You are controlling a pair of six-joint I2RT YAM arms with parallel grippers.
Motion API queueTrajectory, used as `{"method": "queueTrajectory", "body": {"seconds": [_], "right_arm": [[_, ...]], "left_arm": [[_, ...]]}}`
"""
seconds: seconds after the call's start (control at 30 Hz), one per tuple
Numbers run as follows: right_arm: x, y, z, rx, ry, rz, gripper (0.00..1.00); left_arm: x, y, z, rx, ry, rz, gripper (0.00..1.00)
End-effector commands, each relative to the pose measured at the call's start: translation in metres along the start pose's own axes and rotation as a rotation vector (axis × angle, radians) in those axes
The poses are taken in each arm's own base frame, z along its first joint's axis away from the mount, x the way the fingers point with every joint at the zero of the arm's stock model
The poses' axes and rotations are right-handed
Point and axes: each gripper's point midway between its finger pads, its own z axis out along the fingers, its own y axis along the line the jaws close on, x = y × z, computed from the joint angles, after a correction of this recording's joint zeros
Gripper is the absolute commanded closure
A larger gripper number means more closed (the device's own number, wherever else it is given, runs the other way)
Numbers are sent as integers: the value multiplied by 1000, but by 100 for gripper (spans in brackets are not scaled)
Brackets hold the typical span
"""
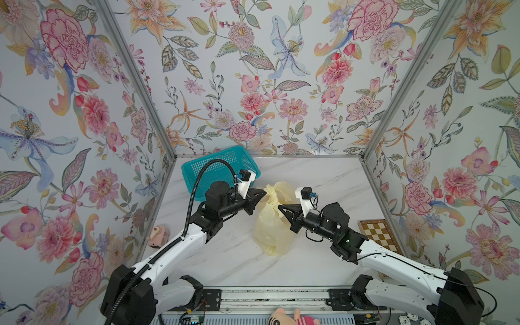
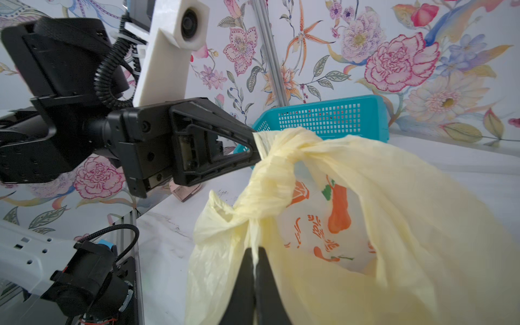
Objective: Place the pears into plastic bags & tie knots
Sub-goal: Tie the plastic bag at the center of the board.
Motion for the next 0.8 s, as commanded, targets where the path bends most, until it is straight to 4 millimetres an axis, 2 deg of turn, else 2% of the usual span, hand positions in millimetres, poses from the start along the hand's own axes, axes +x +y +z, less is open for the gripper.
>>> {"method": "queueTrajectory", "body": {"seconds": [0.0,0.17,0.33,0.43,0.53,0.6,0.77], "right_arm": [[-8,-25,-18,130,34,-36,100],[-2,-75,-55,351,82,-57,100],[12,-128,-101,588,106,-28,100],[27,-154,-121,695,129,17,100],[39,-172,-134,751,134,73,100],[48,-180,-137,761,147,111,100],[58,-175,-127,670,126,155,100]], "left_arm": [[-33,21,-25,-164,-82,44,100],[-30,78,-74,-462,-129,-30,100],[7,132,-119,-717,-42,-139,100],[35,155,-141,-851,17,-200,100],[58,166,-148,-907,75,-241,100],[73,169,-141,-895,113,-267,100],[95,166,-114,-763,111,-323,100]]}}
